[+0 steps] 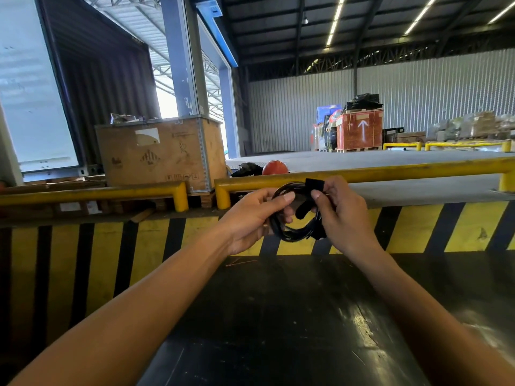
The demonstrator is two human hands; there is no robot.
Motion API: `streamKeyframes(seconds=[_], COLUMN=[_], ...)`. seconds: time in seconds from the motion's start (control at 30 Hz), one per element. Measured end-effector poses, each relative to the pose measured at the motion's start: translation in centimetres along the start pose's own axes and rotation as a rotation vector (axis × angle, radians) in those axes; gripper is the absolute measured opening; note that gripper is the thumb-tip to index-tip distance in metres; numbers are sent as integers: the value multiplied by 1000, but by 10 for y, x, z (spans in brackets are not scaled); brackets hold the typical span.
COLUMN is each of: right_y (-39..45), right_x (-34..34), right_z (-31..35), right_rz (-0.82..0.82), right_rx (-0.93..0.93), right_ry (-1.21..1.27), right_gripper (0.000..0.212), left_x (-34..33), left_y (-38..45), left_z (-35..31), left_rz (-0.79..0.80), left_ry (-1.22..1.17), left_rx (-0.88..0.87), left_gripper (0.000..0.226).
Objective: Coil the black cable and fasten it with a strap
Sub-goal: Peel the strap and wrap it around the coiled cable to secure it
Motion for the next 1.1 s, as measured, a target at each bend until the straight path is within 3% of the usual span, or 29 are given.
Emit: streamKeyframes(seconds=[0.1, 0.23, 0.37, 0.5, 0.6, 0.8, 0.87, 1.1], right_y=[-4, -12, -8, 13, 25, 15, 12, 10], right_x=[6, -2, 0, 33, 45, 9, 6, -3], right_z=[-8, -15, -22, -24, -16, -22, -24, -24], right_rz=[-58, 32, 153, -30, -103, 121, 154, 403], right_rx=[-10, -3, -20, -71, -9, 169, 140, -199], right_ry=[21, -24, -53, -20, -71, -305, -250, 307], right_gripper=[7, 6, 9, 11, 10, 8, 8, 12], left_x=[2, 7, 11, 5, -2, -18, -17, -9], left_y=[-6, -2, -4, -6, -7, -8, -7, -5], left_z=[15, 13, 7, 2, 0, -4, -4, -3], left_rz=[20, -44, -66, -5, 54, 164, 151, 103], left_ry=[-76, -166, 127, 399, 447, 432, 402, 265], left_rx=[40, -14, -103, -160, -174, -195, -191, -172], left_gripper=[36, 29, 22, 20, 16, 14, 16, 24])
Point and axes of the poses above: each hand's wrist, its own y-axis towards the middle knuckle, its own x-axis out of the back of the hand, z = x × y, the point moved 7 cm from there along y, towards the middle knuckle, and after that the axes turned 4 degrees about -y, right-handed, at the moved point
